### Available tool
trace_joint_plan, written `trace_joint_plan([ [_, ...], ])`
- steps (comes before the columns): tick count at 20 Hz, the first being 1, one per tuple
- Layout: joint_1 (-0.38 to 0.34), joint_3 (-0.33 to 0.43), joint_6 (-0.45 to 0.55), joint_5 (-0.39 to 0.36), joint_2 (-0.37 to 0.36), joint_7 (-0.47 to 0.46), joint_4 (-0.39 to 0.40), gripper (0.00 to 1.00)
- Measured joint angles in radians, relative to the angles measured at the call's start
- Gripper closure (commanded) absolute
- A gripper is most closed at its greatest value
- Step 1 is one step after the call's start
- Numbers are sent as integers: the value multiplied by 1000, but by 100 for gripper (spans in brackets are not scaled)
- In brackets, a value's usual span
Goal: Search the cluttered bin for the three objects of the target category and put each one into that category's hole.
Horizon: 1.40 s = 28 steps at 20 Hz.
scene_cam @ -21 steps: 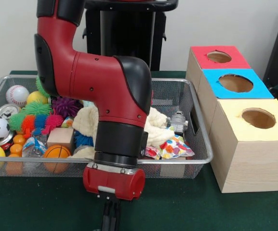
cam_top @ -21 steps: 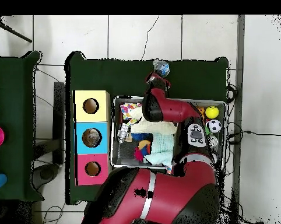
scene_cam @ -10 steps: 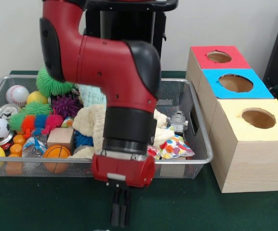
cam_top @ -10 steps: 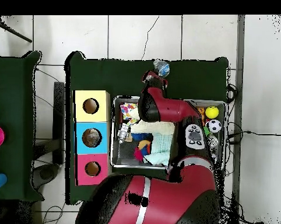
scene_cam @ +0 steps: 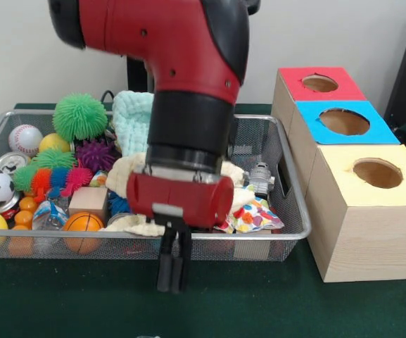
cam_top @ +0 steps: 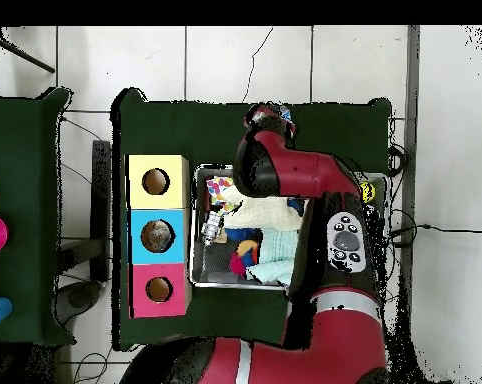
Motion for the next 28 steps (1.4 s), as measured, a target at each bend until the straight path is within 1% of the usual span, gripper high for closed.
trace_joint_plan([
  [2, -1, 0, 28, -1, -37, 0, 0, 100],
  [5, -1, 0, 24, -2, -46, 0, 0, 100],
  [6, -1, 0, 7, -3, -49, 0, 0, 0],
  [17, -6, 3, -8, -5, -46, 0, 0, 0],
  [21, -7, 3, -13, -31, -41, 0, 0, 0],
  [25, -8, 3, -55, -72, -20, 0, -1, 0],
  [28, -9, 3, -118, -103, 9, 0, -5, 0],
])
